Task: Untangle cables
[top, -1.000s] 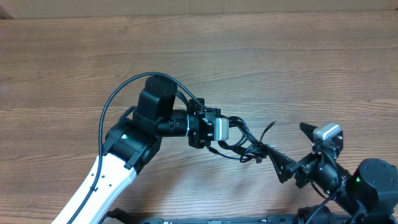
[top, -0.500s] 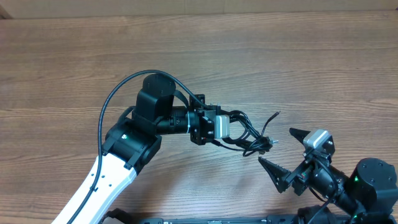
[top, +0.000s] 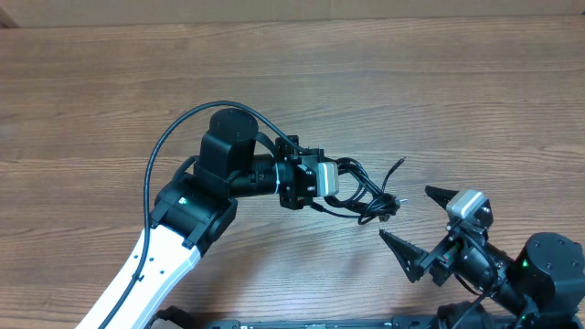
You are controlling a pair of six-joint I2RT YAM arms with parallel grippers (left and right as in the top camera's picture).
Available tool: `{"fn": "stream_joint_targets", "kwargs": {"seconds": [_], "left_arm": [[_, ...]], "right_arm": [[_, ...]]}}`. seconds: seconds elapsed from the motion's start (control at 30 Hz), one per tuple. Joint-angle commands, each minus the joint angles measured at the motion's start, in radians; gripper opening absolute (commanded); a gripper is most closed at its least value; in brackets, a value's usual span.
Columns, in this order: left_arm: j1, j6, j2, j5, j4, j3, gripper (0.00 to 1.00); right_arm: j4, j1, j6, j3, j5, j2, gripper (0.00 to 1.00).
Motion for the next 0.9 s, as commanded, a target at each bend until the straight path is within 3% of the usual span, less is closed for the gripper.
{"fn": "stream_joint_targets", "kwargs": {"seconds": [0.0, 0.2, 0.5, 0.77, 0.87], "left_arm": [[-0.001, -0.025, 0.002, 0.079, 0.006, 0.005, 0.04], [-0.002, -0.023, 0.002, 0.165, 0.006, 0.005, 0.04], [0.000, -0.028, 0.002, 0.100, 0.002, 0.005, 0.04], [0.000, -0.134, 0.002, 0.011, 0.014, 0.005, 0.04], [0.000, -0.224, 0.002, -0.051, 0.034, 0.005, 0.04]], "right_arm": [[0.023, -0.003, 0.000, 0.018, -0.009, -0.003, 1.00], [0.062, -0.003, -0.001, 0.018, 0.010, -0.003, 1.00], [0.067, -0.003, 0.000, 0.018, 0.036, -0.003, 1.00], [0.032, -0.003, 0.000, 0.018, 0.037, -0.003, 1.00], [0.024, -0.003, 0.000, 0.018, 0.037, -0.003, 1.00]]}}
